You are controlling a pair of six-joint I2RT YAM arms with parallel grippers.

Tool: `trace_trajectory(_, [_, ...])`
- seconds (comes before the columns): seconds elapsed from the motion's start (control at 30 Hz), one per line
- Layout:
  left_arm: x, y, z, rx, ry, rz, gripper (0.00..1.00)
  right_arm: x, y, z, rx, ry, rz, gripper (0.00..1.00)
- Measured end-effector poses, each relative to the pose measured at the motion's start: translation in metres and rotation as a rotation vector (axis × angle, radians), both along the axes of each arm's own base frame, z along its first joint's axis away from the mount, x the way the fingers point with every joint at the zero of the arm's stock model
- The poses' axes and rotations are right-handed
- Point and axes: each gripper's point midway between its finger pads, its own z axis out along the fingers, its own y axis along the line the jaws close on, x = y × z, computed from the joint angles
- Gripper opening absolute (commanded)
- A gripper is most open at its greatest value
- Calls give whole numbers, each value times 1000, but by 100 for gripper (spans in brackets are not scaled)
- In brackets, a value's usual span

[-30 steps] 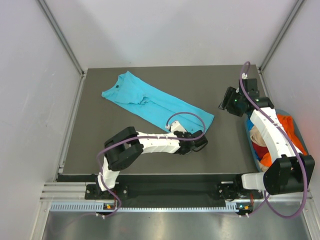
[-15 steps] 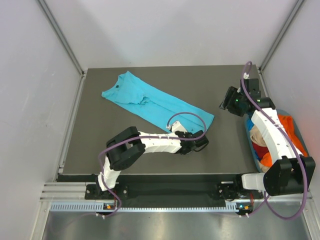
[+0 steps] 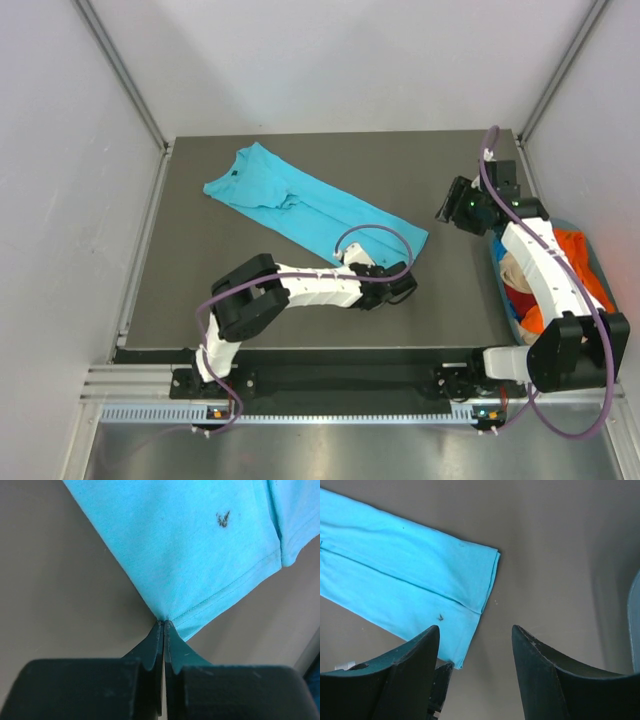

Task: Fold and stack the t-shirts
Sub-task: Fold the tshirt

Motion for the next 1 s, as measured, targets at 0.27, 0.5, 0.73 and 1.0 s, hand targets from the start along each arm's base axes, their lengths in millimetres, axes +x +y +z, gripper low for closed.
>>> trace_trajectory(0.27, [-24,11,-5,4,29,-30,0,-2,2,-25,-18,67,49,61])
trace_trajectory(0.5, [-55,36,-2,7,59,-49,0,-2,10,-46,2,132,120,61])
trace_trajectory(0.73, [-91,72,-4,68,95,-90,0,-4,22,-44,56,133,169,63])
trace_trajectory(1.0, [-114,100,-6,111,127,-103,0,-8,33,-34,103,80,211,71])
